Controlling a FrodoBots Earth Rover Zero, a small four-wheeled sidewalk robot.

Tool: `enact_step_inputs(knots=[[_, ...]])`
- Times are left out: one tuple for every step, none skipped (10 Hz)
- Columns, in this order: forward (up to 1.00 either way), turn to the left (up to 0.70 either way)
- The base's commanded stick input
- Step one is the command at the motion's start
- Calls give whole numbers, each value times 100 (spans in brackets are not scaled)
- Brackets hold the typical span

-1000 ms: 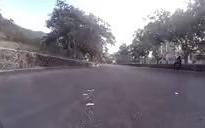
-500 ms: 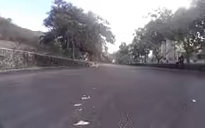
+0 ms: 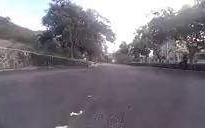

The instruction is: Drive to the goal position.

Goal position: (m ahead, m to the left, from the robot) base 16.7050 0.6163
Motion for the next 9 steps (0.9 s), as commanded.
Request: enact_step_inputs(knots=[[100,0],[100,0],[100,0],[100,0],[100,0],[100,0],[100,0],[100,0],[100,0]])
